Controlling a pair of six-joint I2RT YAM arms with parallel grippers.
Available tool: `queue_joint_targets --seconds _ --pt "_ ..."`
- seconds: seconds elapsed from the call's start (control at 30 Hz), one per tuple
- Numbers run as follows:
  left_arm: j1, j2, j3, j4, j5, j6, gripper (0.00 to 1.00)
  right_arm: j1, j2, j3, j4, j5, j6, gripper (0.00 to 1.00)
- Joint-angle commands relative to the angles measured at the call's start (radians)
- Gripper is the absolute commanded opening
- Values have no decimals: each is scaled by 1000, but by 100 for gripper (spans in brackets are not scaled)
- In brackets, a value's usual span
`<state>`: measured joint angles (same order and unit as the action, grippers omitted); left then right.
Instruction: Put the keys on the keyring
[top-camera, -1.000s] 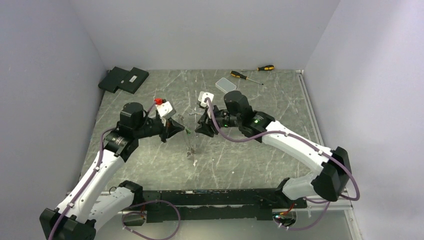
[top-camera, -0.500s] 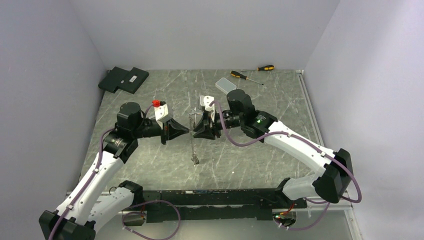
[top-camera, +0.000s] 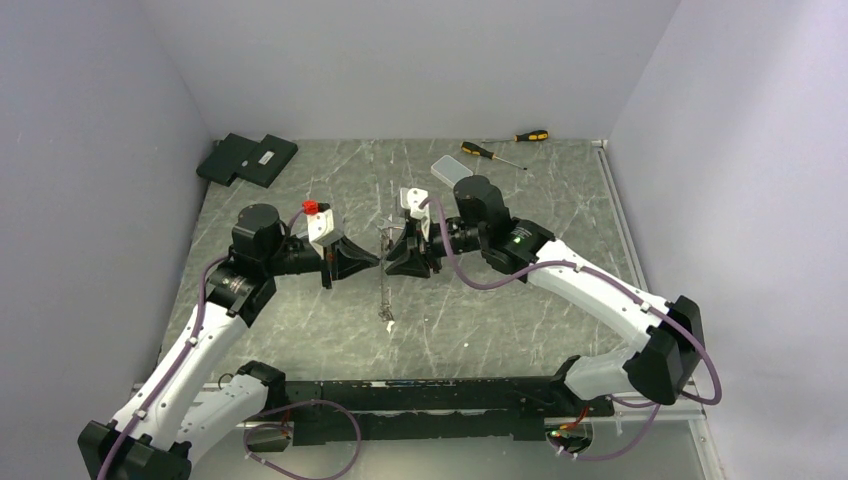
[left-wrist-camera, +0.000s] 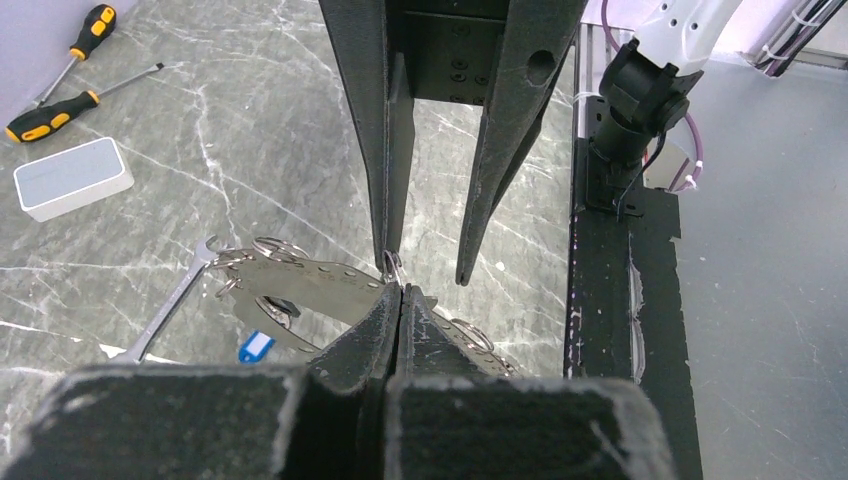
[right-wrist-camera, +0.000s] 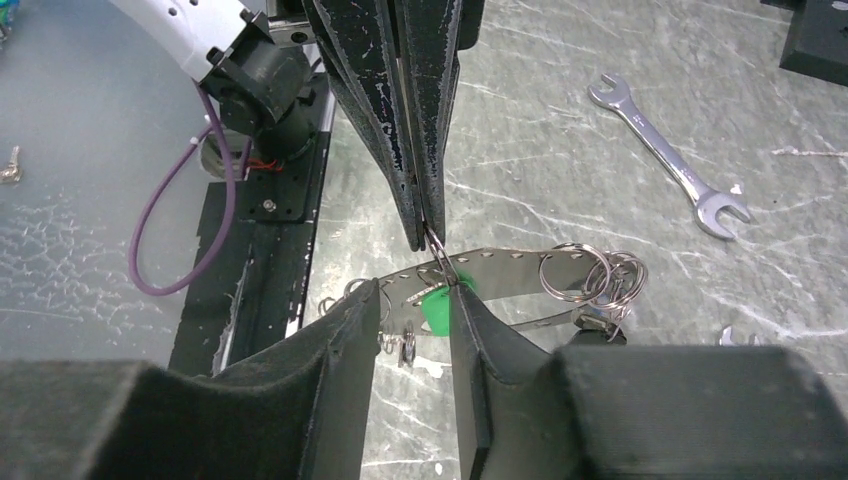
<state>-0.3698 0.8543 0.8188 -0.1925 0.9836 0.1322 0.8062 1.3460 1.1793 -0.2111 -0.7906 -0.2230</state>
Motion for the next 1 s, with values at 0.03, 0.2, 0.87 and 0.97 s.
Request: queue_joint_targets --seconds 0.03,0.2,0.87,0.97 --pt "-4 -18 0 52 59 -26 0 2 2 59 66 19 2 37" --pt "-4 -23 -1 49 57 -23 0 1 12 75 51 29 2 38" --pt "-6 -40 1 40 13 -17 0 1 2 37 101 -79 34 21" --pt "-6 -43 0 42 12 -17 0 1 7 39 107 -93 42 19"
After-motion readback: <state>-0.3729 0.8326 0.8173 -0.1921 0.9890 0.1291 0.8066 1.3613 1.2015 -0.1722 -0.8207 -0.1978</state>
